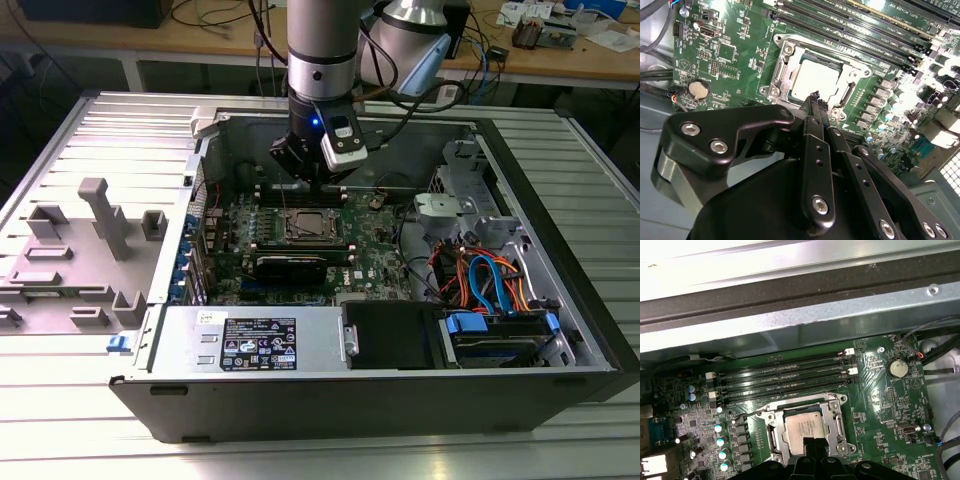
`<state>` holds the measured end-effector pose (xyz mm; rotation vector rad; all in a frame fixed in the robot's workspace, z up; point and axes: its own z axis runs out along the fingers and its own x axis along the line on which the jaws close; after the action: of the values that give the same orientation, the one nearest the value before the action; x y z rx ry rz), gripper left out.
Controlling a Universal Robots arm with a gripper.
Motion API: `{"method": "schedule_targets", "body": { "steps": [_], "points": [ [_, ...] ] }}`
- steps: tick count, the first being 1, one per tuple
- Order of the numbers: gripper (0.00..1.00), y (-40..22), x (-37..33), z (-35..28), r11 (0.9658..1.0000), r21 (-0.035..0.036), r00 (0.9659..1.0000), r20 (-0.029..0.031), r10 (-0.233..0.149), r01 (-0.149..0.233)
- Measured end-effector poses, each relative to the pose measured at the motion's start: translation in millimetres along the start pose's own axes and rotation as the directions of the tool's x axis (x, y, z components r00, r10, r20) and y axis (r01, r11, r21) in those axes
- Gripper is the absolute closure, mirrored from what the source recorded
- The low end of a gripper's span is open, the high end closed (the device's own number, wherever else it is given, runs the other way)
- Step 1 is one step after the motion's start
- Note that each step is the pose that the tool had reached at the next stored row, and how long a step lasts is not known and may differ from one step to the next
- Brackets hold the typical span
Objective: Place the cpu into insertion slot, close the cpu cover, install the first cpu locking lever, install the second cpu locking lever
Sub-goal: 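Install the first cpu locking lever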
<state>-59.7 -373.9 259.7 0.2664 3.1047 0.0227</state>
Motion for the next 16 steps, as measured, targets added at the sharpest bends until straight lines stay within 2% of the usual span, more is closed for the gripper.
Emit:
{"method": "schedule_targets", "body": {
  "steps": [8, 16],
  "points": [
    [0.89, -0.2, 1.2, -0.1, 1.0, -0.0001, 1.0, -0.0001, -0.006, 0.006],
    [0.89, -1.4, 7.6, -0.2, 0.9992, -0.001, 0.9992, -0.0007, -0.039, 0.039]
  ]
}}
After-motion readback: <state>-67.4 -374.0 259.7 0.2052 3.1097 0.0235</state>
